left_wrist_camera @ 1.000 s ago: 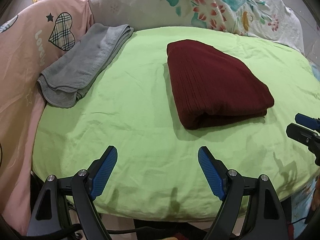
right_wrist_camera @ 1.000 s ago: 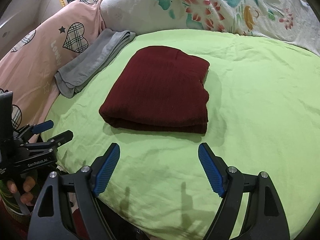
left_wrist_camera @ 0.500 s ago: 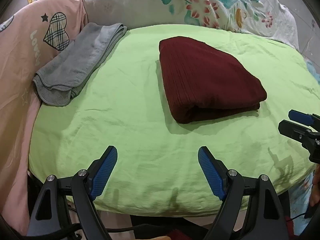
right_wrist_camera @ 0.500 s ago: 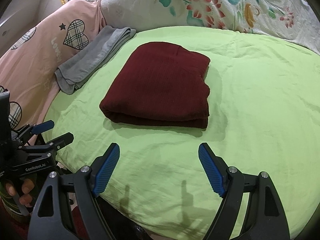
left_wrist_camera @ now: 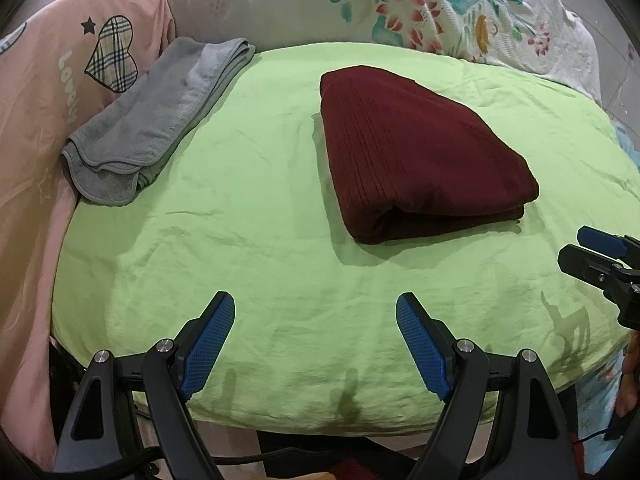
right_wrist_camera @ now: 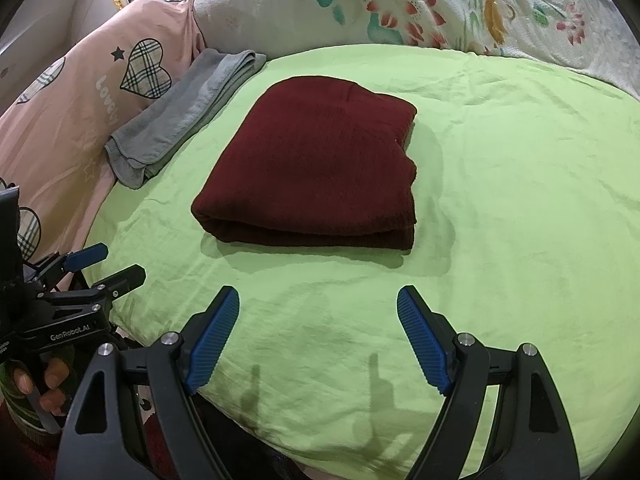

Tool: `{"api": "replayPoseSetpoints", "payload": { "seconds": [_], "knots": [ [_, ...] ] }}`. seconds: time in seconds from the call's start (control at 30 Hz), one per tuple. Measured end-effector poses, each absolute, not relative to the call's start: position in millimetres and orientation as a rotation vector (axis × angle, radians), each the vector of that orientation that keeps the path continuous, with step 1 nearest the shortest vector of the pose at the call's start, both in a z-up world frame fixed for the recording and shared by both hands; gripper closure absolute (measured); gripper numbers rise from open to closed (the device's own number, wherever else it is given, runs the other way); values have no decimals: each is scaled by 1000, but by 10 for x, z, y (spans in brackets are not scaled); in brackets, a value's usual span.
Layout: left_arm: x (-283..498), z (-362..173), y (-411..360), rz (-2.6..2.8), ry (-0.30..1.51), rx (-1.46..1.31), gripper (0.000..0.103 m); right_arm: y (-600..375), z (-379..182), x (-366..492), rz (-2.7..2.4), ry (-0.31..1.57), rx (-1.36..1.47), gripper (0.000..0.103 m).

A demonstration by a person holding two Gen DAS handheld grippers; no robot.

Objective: Fold large clothes

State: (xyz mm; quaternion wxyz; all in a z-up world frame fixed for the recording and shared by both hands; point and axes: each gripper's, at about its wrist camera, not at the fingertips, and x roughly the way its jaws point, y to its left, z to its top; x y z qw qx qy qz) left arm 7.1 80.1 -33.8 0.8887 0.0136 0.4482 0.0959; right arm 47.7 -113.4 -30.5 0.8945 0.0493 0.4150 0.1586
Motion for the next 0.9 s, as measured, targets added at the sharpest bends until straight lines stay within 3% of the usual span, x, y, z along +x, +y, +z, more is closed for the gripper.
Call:
{"api": "replayPoseSetpoints", "payload": {
  "seconds": [0.9],
  "knots": [
    [306,-266,674,142,911,18,20,-1082,-243,695,352,836,105,21]
  ]
}}
